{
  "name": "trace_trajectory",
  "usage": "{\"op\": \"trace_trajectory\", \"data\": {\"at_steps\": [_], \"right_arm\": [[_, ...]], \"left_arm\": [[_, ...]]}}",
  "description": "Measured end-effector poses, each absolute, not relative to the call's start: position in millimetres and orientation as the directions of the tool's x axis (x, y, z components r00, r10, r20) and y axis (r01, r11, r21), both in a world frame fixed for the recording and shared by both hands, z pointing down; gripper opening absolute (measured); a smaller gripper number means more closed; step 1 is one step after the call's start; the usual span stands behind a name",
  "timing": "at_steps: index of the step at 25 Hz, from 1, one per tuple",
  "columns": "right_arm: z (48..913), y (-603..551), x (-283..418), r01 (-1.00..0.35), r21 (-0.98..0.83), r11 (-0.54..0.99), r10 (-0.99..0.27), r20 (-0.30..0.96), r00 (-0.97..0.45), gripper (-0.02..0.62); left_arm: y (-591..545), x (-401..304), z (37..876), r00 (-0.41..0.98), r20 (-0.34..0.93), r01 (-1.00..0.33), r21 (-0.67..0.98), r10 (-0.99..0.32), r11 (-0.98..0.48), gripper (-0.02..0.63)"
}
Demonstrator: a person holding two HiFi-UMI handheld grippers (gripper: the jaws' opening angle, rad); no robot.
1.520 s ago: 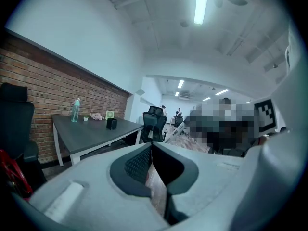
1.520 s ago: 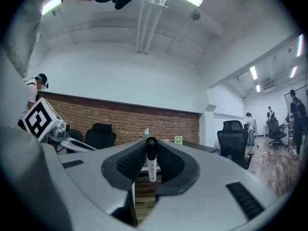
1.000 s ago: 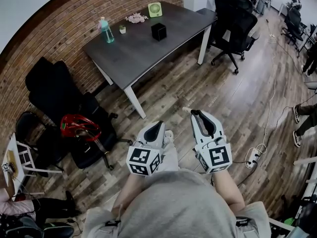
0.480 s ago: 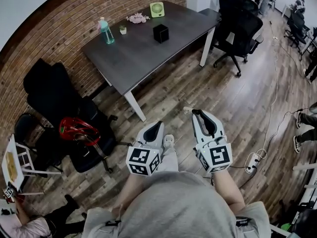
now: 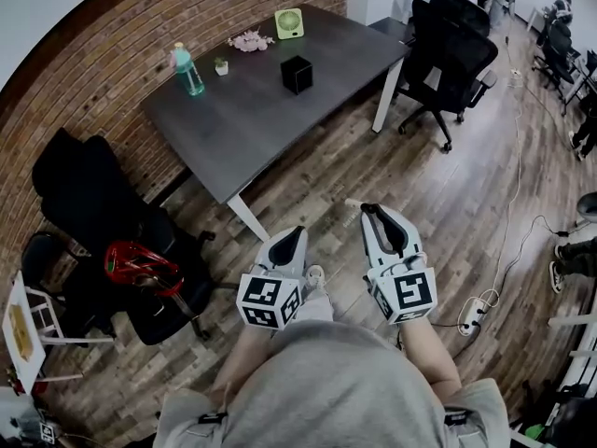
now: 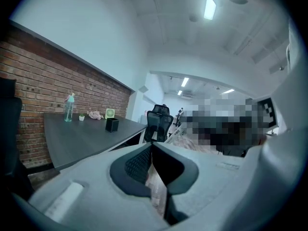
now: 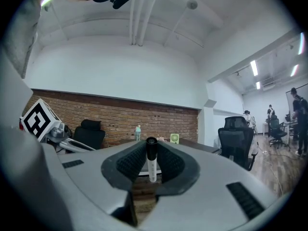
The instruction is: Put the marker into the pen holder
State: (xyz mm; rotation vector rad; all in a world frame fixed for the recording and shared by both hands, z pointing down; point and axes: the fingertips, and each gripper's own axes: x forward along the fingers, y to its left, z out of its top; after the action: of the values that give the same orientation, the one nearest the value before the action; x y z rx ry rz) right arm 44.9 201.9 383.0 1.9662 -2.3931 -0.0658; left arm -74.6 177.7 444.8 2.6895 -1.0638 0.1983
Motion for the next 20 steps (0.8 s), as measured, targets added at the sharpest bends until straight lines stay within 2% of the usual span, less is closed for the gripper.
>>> {"op": "trace_trajectory", "data": {"at_steps": [20], "right_arm": [[361.5, 33.9, 68.6, -0.985, 0.073, 0.155, -0.988, -0.009, -0.156, 0.071]], "left_arm": [[2.9, -52.8, 426.9, 0.741, 0.215, -0.669, 0.155, -0.636, -0.727, 0.018]]}}
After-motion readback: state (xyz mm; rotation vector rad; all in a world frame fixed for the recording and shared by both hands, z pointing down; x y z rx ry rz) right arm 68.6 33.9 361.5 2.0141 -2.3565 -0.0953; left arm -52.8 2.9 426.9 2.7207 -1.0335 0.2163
